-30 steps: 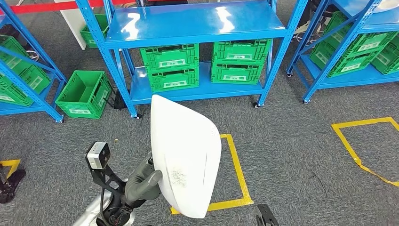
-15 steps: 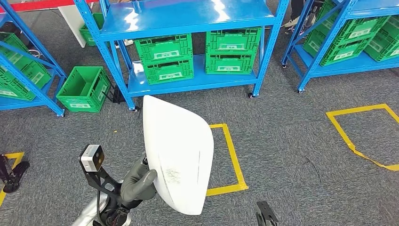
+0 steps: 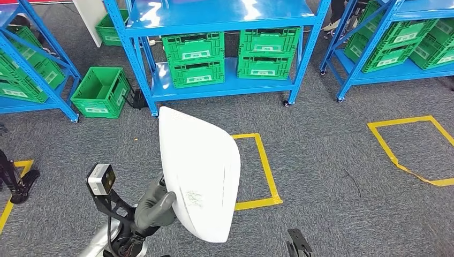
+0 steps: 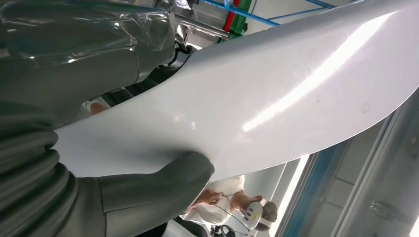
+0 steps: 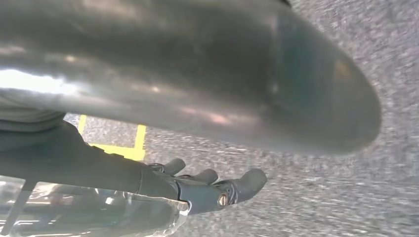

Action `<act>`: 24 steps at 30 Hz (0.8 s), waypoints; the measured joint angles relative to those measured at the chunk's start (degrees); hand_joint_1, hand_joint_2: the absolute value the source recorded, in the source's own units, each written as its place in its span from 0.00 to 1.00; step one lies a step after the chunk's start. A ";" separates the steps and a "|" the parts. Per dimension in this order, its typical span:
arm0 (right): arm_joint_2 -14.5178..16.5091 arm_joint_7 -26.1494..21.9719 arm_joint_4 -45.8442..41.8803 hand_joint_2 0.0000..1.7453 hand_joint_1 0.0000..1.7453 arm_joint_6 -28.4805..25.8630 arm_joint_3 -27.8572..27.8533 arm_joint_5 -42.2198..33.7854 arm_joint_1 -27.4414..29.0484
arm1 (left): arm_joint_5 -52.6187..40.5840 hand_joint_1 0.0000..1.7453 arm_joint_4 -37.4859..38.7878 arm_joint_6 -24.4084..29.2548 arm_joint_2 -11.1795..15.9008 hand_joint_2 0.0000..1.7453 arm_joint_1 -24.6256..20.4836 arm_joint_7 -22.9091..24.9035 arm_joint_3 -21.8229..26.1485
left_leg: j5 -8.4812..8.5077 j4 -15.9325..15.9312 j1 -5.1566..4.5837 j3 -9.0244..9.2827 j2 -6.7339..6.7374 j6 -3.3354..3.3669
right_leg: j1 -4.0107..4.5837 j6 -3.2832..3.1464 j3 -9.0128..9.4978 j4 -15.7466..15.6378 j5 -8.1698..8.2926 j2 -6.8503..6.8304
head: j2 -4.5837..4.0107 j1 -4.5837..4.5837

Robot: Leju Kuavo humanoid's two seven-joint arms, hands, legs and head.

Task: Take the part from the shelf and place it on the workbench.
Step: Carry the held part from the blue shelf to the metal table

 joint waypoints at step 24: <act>0.04 0.04 -0.38 0.00 0.00 0.70 -1.09 1.66 0.60 | -0.09 1.00 -0.55 -0.60 1.36 1.00 -0.12 -1.02 -0.84 | -7.12 1.21 -0.54 6.16 -0.37 -0.50 | 0.37 0.04 3.78 -14.29 10.90 -0.29 | 0.00 -0.20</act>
